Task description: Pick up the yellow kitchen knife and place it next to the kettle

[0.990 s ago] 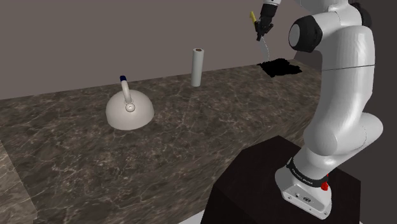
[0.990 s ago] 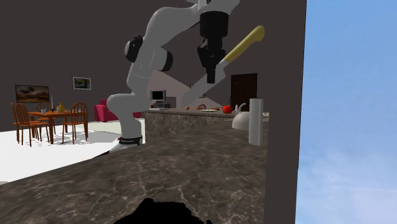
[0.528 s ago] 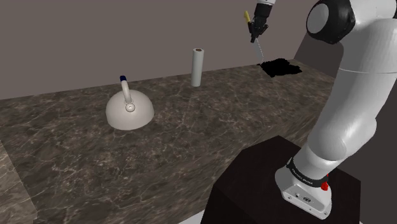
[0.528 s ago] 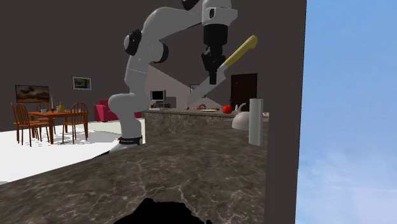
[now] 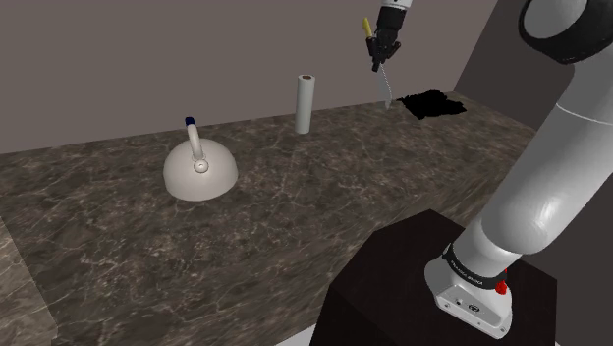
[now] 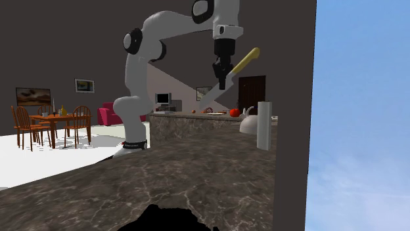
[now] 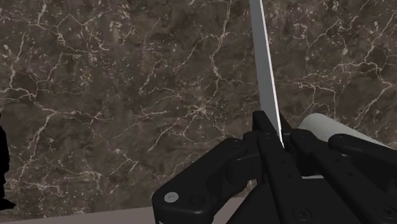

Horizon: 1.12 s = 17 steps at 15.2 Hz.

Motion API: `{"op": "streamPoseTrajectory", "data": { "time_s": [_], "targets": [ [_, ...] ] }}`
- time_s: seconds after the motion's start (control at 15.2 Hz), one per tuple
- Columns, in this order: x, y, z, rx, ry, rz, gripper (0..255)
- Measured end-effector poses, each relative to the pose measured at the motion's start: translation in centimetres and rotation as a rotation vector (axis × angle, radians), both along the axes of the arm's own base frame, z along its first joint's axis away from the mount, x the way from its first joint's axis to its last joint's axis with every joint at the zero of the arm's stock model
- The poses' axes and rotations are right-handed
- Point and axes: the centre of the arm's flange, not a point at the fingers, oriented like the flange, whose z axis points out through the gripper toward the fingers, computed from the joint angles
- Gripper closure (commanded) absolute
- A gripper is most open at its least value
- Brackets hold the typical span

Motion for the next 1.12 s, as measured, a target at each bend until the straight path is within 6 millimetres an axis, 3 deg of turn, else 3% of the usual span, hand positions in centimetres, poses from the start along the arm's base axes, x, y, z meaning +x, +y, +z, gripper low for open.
{"op": "streamPoseTrajectory", "data": {
  "time_s": [1.12],
  "targets": [
    [0.6, 22.4, 0.3, 0.0, 0.0, 0.0, 255]
  ]
}}
